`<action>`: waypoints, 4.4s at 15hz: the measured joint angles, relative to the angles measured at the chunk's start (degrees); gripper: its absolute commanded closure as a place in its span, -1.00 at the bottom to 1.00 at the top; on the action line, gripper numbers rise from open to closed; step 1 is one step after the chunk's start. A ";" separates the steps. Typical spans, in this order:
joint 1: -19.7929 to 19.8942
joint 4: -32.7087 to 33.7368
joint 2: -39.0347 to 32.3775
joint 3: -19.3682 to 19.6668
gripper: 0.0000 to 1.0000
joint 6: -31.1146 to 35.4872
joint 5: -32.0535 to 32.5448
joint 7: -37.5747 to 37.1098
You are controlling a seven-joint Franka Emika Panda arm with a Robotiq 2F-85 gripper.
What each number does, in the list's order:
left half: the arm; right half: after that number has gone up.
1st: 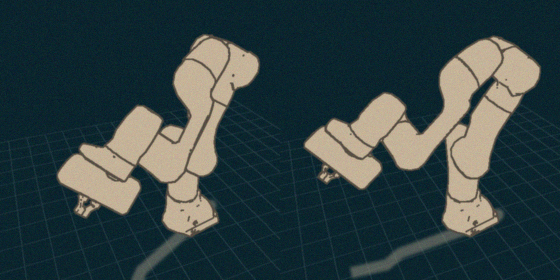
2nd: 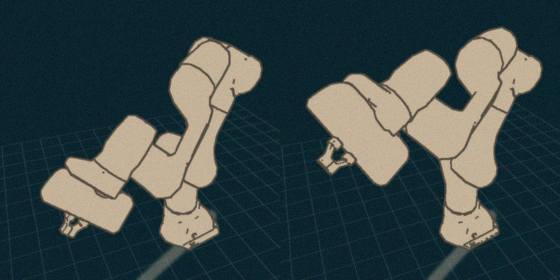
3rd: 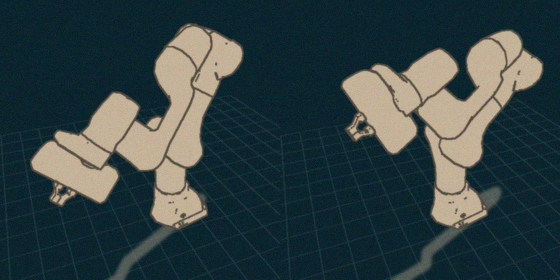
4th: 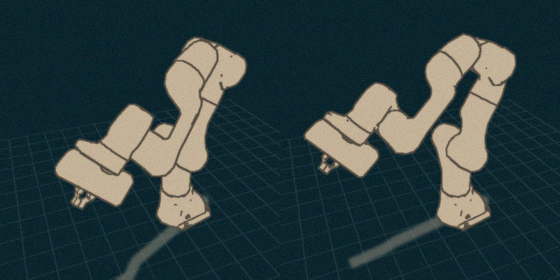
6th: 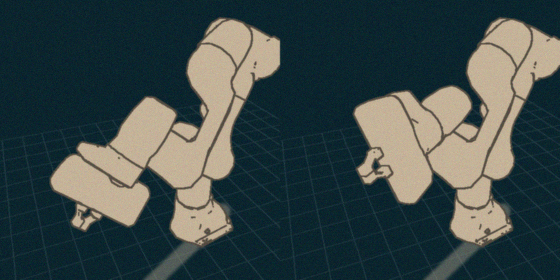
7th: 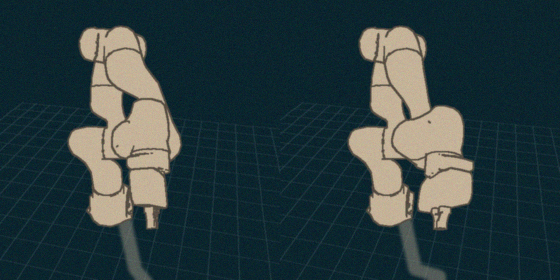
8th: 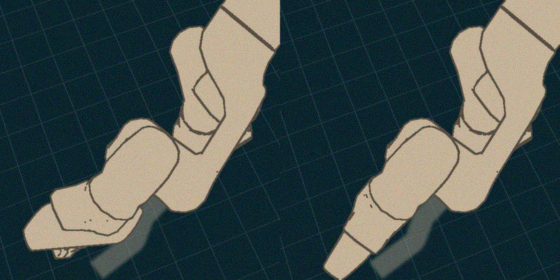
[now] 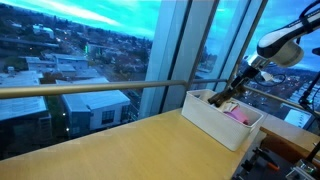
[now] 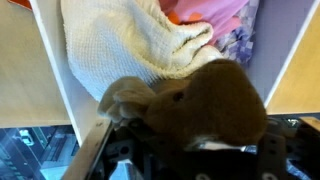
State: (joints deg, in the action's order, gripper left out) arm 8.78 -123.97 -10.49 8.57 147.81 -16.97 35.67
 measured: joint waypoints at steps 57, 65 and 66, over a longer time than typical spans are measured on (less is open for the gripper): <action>-11.48 -11.23 16.70 -8.29 -1.00 -0.60 9.03 -12.25; -0.97 -4.53 9.45 2.86 -1.00 2.06 9.13 -0.77; -0.14 -2.95 7.25 2.99 -1.00 2.34 9.09 -0.62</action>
State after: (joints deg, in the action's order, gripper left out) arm 8.64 -126.92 -3.25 11.56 150.14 -7.88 35.05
